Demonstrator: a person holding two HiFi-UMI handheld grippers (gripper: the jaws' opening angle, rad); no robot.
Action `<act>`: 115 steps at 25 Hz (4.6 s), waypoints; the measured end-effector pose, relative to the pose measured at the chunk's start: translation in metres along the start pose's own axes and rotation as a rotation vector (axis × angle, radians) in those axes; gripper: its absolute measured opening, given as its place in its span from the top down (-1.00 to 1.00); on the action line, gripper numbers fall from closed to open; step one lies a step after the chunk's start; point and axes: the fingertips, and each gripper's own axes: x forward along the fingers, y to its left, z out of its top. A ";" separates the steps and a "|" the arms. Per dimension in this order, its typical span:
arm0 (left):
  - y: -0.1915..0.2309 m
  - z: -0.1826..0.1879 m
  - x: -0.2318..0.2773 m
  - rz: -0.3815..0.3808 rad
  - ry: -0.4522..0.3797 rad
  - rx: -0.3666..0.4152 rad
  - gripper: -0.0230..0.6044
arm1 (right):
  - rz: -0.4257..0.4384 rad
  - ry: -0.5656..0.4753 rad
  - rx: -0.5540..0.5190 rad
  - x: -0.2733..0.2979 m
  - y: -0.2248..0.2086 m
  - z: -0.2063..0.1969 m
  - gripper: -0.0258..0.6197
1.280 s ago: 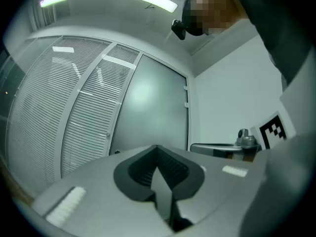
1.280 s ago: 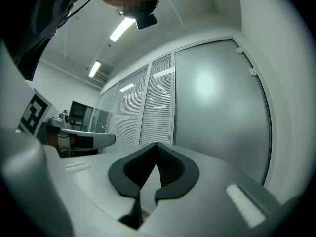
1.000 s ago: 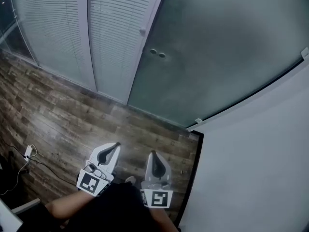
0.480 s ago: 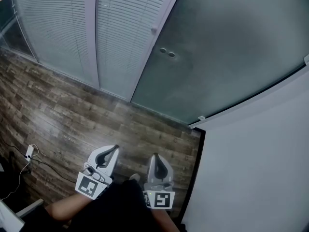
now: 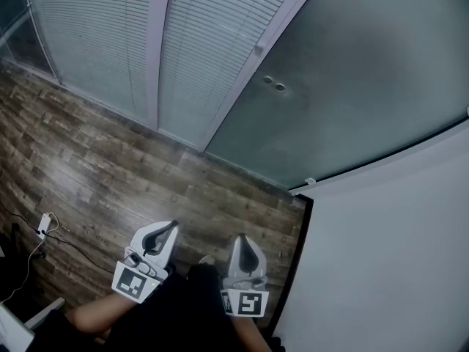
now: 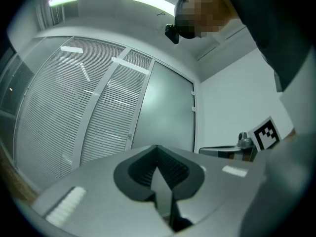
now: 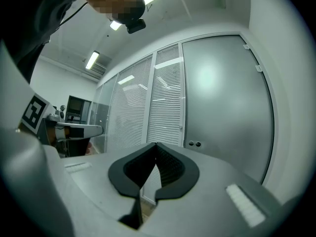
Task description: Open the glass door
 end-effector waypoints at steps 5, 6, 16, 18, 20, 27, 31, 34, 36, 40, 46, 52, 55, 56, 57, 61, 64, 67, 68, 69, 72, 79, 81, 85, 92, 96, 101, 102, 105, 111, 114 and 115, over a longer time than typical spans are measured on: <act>0.010 0.000 0.001 0.013 -0.003 -0.006 0.93 | 0.023 -0.001 -0.014 0.010 0.011 0.005 0.92; 0.012 0.000 0.004 0.017 -0.004 -0.007 0.93 | 0.024 -0.001 -0.012 0.013 0.011 0.004 0.92; 0.027 -0.009 0.055 0.049 0.008 0.014 0.93 | 0.027 -0.021 0.021 0.060 -0.033 -0.005 0.92; 0.028 -0.010 0.076 0.054 0.014 0.024 0.93 | 0.028 -0.028 0.029 0.075 -0.049 -0.005 0.92; 0.028 -0.010 0.103 0.052 0.008 0.026 0.93 | 0.031 -0.038 0.036 0.093 -0.069 -0.004 0.92; 0.027 -0.016 0.205 0.039 0.029 0.053 0.93 | -0.024 -0.088 0.052 0.146 -0.166 0.008 0.92; 0.000 -0.017 0.259 -0.013 0.018 0.061 0.93 | -0.027 -0.083 0.077 0.168 -0.213 0.003 0.92; -0.014 -0.019 0.278 -0.022 0.021 0.079 0.93 | -0.005 -0.081 0.082 0.180 -0.227 -0.005 0.92; -0.010 -0.023 0.288 0.006 0.018 0.066 0.93 | 0.000 -0.073 0.085 0.192 -0.236 -0.010 0.92; 0.011 -0.022 0.297 0.074 0.016 0.052 0.93 | -0.047 -0.041 0.085 0.218 -0.246 -0.012 0.92; 0.039 -0.057 0.330 0.076 0.014 0.081 0.93 | -0.028 -0.040 0.079 0.272 -0.257 -0.059 0.92; 0.058 -0.063 0.338 0.061 0.001 0.097 0.93 | -0.006 0.000 0.085 0.303 -0.245 -0.090 0.91; 0.075 -0.053 0.348 0.071 -0.006 0.085 0.93 | 0.014 0.029 0.072 0.333 -0.245 -0.088 0.86; 0.081 -0.049 0.351 0.074 -0.010 0.080 0.93 | 0.018 0.040 0.070 0.344 -0.246 -0.088 0.84; 0.086 -0.046 0.354 0.076 -0.014 0.074 0.93 | 0.020 0.052 0.071 0.354 -0.247 -0.088 0.83; 0.104 -0.040 0.357 0.091 -0.004 0.059 0.93 | 0.014 0.092 0.096 0.390 -0.255 -0.100 0.76; 0.118 -0.038 0.357 0.104 -0.006 0.060 0.93 | 0.005 0.116 0.108 0.411 -0.261 -0.111 0.75; 0.127 -0.039 0.357 0.112 -0.006 0.071 0.93 | 0.004 0.134 0.102 0.429 -0.263 -0.123 0.74; 0.129 -0.039 0.357 0.111 -0.006 0.076 0.93 | 0.004 0.141 0.096 0.433 -0.263 -0.126 0.73; 0.131 -0.040 0.356 0.110 -0.003 0.081 0.93 | 0.002 0.147 0.089 0.438 -0.264 -0.130 0.71; 0.136 -0.044 0.352 0.112 0.009 0.093 0.93 | -0.010 0.155 0.073 0.448 -0.265 -0.139 0.68; 0.151 -0.048 0.352 0.142 0.021 0.105 0.93 | -0.035 0.175 0.080 0.466 -0.272 -0.154 0.67; 0.154 -0.054 0.358 0.132 0.025 0.109 0.93 | -0.044 0.187 0.087 0.472 -0.274 -0.165 0.67; 0.156 -0.058 0.379 0.105 0.026 0.113 0.93 | -0.058 0.199 0.102 0.482 -0.278 -0.171 0.64; 0.167 -0.090 0.410 0.135 0.118 0.063 0.93 | -0.058 0.223 0.125 0.492 -0.281 -0.178 0.58; 0.161 -0.087 0.425 0.118 0.114 0.071 0.93 | -0.058 0.229 0.126 0.498 -0.284 -0.170 0.56; 0.157 -0.081 0.436 0.116 0.101 0.068 0.93 | -0.058 0.240 0.123 0.510 -0.284 -0.163 0.54; 0.157 -0.081 0.436 0.115 0.097 0.067 0.93 | -0.058 0.244 0.123 0.512 -0.283 -0.164 0.54; 0.154 -0.084 0.435 0.111 0.103 0.066 0.93 | -0.061 0.257 0.126 0.517 -0.284 -0.167 0.54; 0.154 -0.084 0.427 0.117 0.105 0.073 0.93 | -0.072 0.260 0.130 0.525 -0.287 -0.167 0.53; 0.155 -0.087 0.423 0.122 0.118 0.058 0.93 | -0.072 0.267 0.132 0.529 -0.289 -0.166 0.54; 0.155 -0.087 0.423 0.120 0.118 0.055 0.93 | -0.076 0.268 0.134 0.530 -0.290 -0.166 0.54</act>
